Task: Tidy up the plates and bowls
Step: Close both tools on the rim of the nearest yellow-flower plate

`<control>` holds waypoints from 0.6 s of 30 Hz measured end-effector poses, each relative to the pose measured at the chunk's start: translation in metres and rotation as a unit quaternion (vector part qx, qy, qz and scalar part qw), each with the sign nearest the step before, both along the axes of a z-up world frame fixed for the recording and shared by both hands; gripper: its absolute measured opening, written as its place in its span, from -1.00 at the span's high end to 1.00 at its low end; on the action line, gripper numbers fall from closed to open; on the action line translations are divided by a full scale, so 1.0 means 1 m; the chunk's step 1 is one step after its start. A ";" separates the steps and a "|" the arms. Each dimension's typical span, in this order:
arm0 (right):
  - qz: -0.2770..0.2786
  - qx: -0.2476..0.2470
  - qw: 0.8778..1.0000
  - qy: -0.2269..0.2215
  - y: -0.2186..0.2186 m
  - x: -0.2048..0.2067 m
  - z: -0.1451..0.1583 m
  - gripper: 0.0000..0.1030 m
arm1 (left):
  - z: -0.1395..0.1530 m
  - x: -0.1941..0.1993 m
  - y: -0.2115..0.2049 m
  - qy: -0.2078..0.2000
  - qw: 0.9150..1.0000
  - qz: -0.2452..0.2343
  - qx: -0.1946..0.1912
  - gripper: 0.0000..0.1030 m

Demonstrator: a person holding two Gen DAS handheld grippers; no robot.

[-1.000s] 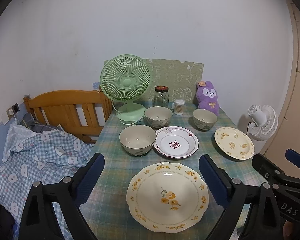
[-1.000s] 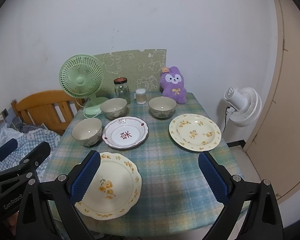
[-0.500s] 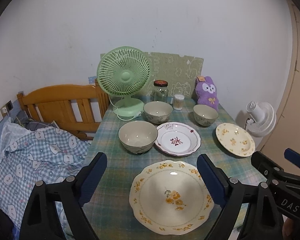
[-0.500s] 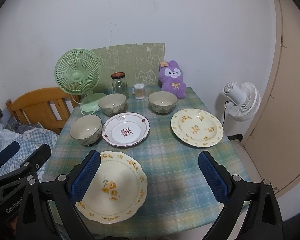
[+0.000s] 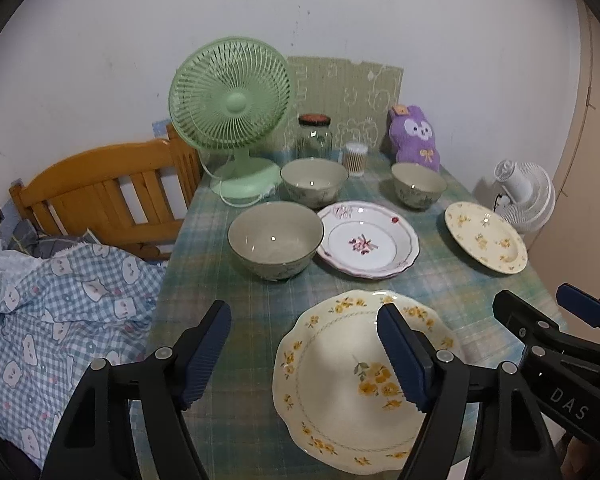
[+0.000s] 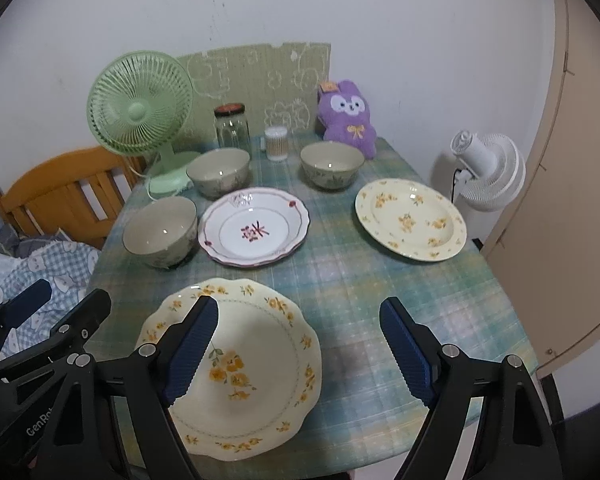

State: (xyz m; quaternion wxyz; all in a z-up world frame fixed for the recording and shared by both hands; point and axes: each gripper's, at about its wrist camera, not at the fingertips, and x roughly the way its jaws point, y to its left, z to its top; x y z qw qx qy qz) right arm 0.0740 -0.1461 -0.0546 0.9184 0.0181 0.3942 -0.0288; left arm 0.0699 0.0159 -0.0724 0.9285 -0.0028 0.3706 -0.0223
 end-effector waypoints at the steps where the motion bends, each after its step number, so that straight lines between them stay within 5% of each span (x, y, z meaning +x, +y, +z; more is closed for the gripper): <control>1: 0.000 -0.001 1.000 0.005 0.001 0.003 -0.004 -0.65 | -0.006 0.004 -0.001 0.008 1.000 0.001 -0.001 -0.50; 18: 0.031 0.004 0.995 0.094 -0.014 0.061 -0.108 -0.47 | -0.099 0.043 -0.015 0.102 0.994 0.043 0.003 -0.32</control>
